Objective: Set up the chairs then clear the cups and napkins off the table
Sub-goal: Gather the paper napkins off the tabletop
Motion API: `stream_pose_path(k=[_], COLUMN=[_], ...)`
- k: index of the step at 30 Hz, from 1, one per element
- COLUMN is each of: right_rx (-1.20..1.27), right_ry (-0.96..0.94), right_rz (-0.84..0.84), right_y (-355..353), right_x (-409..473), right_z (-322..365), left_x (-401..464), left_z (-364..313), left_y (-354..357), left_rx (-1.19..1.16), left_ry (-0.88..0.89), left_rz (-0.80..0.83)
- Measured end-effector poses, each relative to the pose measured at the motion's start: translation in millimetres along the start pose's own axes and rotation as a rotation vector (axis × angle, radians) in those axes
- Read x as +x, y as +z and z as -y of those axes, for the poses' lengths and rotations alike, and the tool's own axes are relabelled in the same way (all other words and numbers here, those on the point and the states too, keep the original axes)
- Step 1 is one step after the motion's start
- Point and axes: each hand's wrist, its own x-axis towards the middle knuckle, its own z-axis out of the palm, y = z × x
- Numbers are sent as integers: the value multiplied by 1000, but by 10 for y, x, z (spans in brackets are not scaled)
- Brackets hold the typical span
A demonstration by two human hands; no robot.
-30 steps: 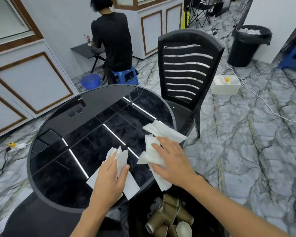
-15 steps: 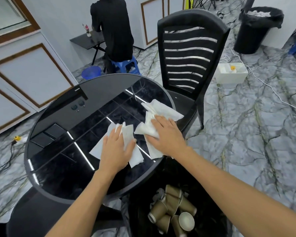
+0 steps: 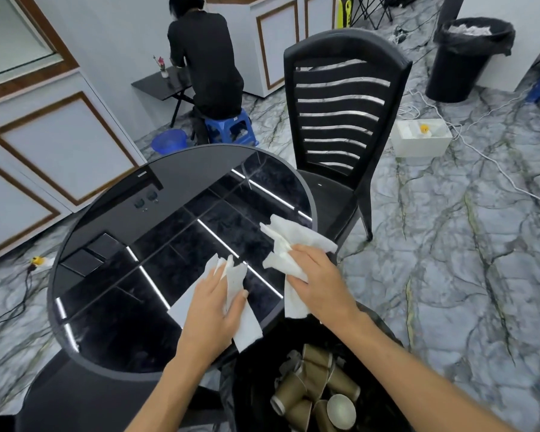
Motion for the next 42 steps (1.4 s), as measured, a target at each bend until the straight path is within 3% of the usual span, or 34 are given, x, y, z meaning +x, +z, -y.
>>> stream_pose_path(k=[8, 18, 29, 42], right_rx=[38, -56, -85, -107], right_ry=[113, 245, 362, 401], right_rz=[0, -15, 91, 256], right_y=[-413, -756, -433, 194], right_x=[-592, -1255, -1700, -1801], right_z=[-186, -523, -630, -725], left_x=[-336, -630, -865, -882], left_z=[-505, -906, -499, 19], left_y=[236, 598, 1075, 1344], left_rx=[-153, -177, -205, -202], left_ry=[43, 141, -57, -156], left_rz=[30, 149, 325, 416])
